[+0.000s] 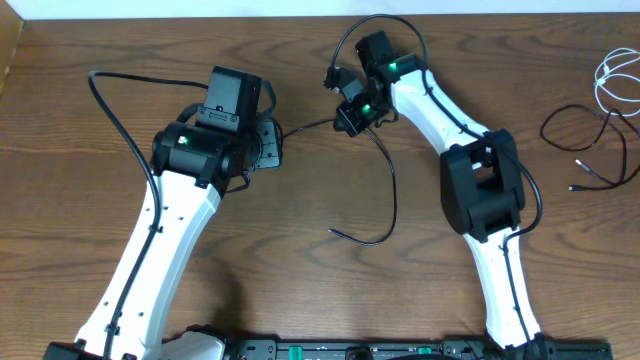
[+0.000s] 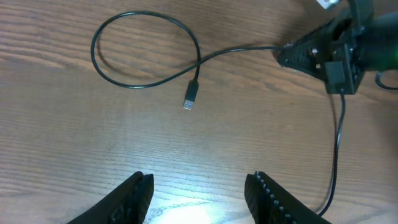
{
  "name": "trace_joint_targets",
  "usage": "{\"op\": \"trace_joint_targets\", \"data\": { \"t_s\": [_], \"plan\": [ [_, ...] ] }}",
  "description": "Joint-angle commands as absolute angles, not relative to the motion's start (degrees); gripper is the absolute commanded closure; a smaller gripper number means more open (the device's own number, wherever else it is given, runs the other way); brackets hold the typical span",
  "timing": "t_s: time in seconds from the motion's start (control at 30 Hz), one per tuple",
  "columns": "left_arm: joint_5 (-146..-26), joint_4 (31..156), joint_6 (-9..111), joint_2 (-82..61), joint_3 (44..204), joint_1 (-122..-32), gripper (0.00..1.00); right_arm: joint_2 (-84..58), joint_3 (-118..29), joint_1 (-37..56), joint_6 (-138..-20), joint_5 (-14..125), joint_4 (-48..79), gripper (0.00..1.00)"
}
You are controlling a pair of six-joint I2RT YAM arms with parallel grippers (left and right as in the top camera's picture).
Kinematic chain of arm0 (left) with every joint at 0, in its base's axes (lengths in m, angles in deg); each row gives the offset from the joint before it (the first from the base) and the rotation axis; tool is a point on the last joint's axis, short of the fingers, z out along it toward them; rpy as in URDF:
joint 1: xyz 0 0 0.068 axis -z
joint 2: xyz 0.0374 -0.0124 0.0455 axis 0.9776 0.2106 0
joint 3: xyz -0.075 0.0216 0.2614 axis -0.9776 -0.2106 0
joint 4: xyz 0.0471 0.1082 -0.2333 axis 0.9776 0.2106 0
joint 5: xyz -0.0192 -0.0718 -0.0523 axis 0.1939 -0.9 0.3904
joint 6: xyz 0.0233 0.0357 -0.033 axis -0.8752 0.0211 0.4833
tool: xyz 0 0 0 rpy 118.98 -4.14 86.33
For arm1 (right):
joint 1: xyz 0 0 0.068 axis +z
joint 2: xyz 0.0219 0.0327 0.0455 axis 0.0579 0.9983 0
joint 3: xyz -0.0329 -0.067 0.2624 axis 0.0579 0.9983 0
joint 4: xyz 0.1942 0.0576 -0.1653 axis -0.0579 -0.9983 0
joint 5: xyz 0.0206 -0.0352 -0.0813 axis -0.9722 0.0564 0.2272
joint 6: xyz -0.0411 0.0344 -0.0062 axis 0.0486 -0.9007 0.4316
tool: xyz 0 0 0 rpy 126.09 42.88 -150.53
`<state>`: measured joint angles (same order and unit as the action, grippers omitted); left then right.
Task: Untangle cables
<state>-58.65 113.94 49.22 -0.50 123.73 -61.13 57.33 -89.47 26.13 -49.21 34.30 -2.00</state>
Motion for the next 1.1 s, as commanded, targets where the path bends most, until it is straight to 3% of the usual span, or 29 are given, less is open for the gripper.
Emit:
{"op": "trace_joint_targets", "data": {
  "t_s": [0.0,0.37,0.57,1.07],
  "plan": [
    [-59.0,113.9,49.3,-0.3,124.1,-61.3,0.48,48.3,-90.2,23.5,-55.6,33.3,-3.4,0.99],
    [-59.0,113.9,49.3,-0.3,124.1,-61.3,0.48,17.8,-90.2,13.7,-67.3,39.5,-1.0,0.99],
    [-59.0,113.9,49.3,-0.3,124.1,-61.3,0.48,3.6,-90.2,1.3,-74.0,44.8,4.5,0.99],
    [-58.9,113.9,49.3,-0.3,124.1,-61.3,0.46,-0.7,-90.2,-36.3,-89.9,50.2,8.3,0.99]
  ]
}}
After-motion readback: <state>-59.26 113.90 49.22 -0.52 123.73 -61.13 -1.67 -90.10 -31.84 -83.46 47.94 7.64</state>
